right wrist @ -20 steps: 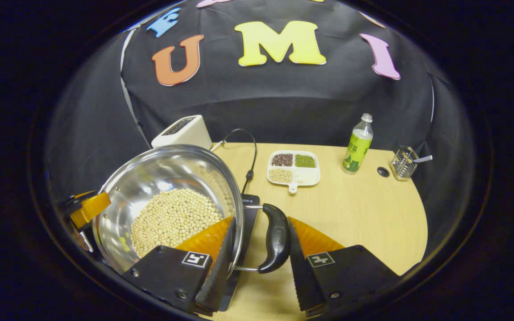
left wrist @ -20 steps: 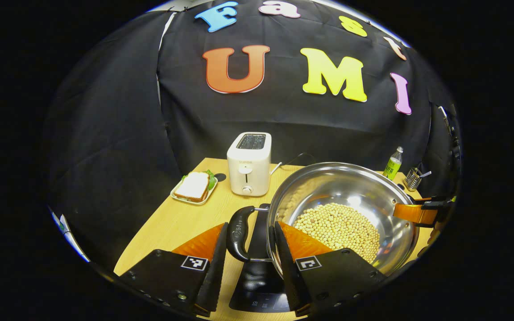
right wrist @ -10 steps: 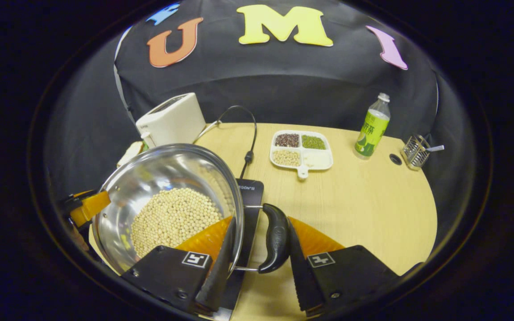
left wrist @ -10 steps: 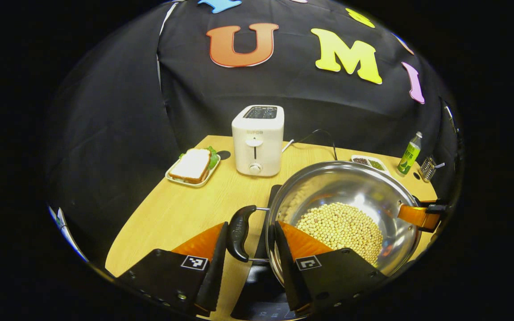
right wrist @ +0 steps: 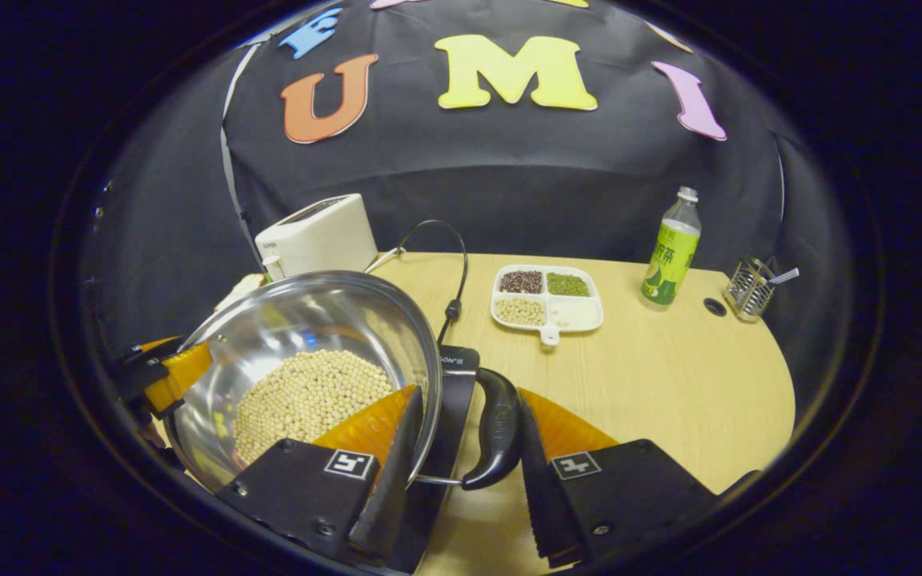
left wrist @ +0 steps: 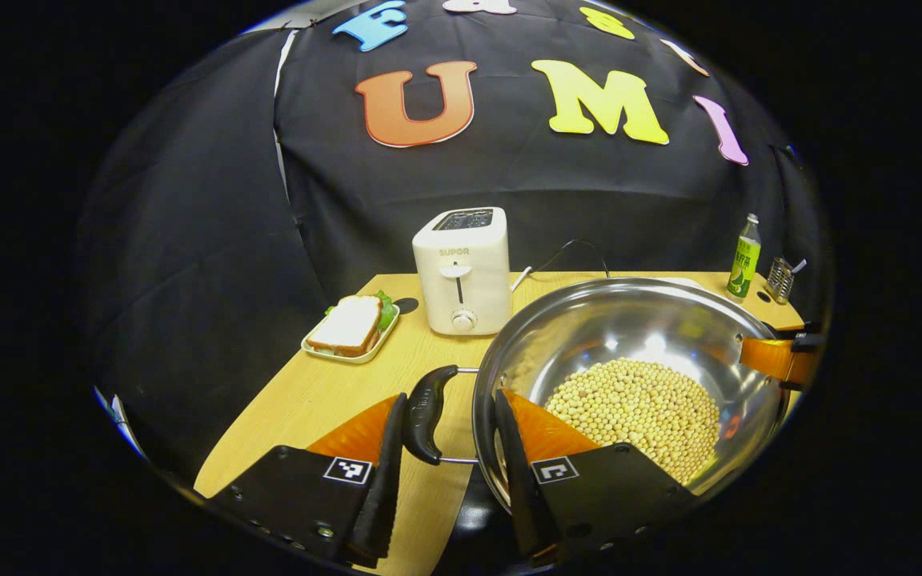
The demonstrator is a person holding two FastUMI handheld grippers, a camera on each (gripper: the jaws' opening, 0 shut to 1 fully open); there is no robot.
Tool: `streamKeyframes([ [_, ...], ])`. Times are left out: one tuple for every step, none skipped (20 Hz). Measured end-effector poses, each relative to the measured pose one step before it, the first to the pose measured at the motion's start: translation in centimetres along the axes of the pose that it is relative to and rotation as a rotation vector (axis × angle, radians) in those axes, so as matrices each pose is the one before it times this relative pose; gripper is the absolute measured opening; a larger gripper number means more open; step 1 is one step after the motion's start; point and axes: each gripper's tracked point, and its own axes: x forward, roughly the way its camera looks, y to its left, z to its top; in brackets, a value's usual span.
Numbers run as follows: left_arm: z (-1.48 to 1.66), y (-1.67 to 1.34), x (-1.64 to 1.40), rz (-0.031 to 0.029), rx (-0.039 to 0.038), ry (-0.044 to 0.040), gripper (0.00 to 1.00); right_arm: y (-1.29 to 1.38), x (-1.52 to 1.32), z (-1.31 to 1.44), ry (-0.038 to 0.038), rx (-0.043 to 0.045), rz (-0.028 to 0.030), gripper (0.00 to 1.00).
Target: First push the handle of the pot to place it horizontally, then grasp the pot with both hands and set it on the induction cooktop.
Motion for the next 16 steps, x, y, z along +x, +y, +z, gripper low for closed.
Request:
streamKeyframes([
  [-0.097,0.023,-0.022,-0.00401,-0.00485,-0.00294,0.57,-0.187,-0.097,-0.033,-0.00061,-0.00254,-0.00205,0.66],
  [0.059,0.033,0.053,-0.00288,-0.00361,-0.00612,0.58,-0.011,0.026,0.039,-0.00292,0.00295,0.00134,0.66],
  [-0.022,0.026,-0.065,-0.00028,-0.00246,-0.00292,0.58,0.094,0.074,0.049,-0.00762,0.00562,0.00623,0.66],
  [-0.061,0.003,0.039,-0.00039,-0.00093,-0.0021,0.58,0.036,0.007,0.094,-0.01054,0.00671,0.00768,0.66],
  [-0.018,-0.021,-0.053,-0.00219,-0.00105,-0.00148,0.58,0.052,0.04,0.032,-0.0078,0.01043,0.00398,0.67],
  [0.024,-0.036,0.075,-0.00262,-0.00528,0.00015,0.57,0.023,-0.014,0.062,-0.00628,0.00466,-0.0002,0.67],
  [-0.021,-0.029,-0.056,-0.0016,-0.00564,0.00083,0.58,-0.067,0.014,-0.022,-0.00388,0.0031,0.00026,0.66],
  [-0.006,0.039,0.062,-0.00101,-0.00087,0.00183,0.58,0.005,-0.006,-0.014,-0.00082,0.00602,0.0012,0.66],
  [0.025,0.046,-0.006,-0.00191,-0.00003,0.00238,0.58,0.0,-0.029,-0.029,-0.00038,-0.00237,-0.00388,0.66],
  [-0.034,-0.022,-0.02,-0.00261,0.00016,0.00368,0.58,-0.047,-0.009,0.015,0.0024,-0.00135,-0.0039,0.67],
  [-0.038,-0.01,0.055,-0.00431,-0.0026,0.00822,0.58,-0.005,-0.013,-0.12,0.0063,-0.00481,-0.00095,0.66],
  [0.0,-0.007,-0.034,-0.00644,-0.00312,0.00782,0.58,-0.053,0.035,-0.019,0.00714,-0.00003,-0.0029,0.66],
  [0.123,-0.001,-0.04,-0.00764,-0.00532,-0.00002,0.58,-0.037,-0.029,-0.001,0.00613,-0.00191,-0.00802,0.67],
  [0.151,-0.01,-0.077,-0.00567,-0.01538,-0.00062,0.57,-0.037,-0.037,-0.022,0.00815,-0.00634,-0.00627,0.66],
  [0.059,0.044,-0.004,-0.00294,-0.00957,-0.0002,0.58,0.027,-0.076,-0.074,0.00333,0.0017,-0.0017,0.67],
  [0.011,0.023,-0.054,-0.00012,-0.00488,0.0016,0.57,0.03,0.016,0.12,-0.00646,0.00842,0.00115,0.65],
])
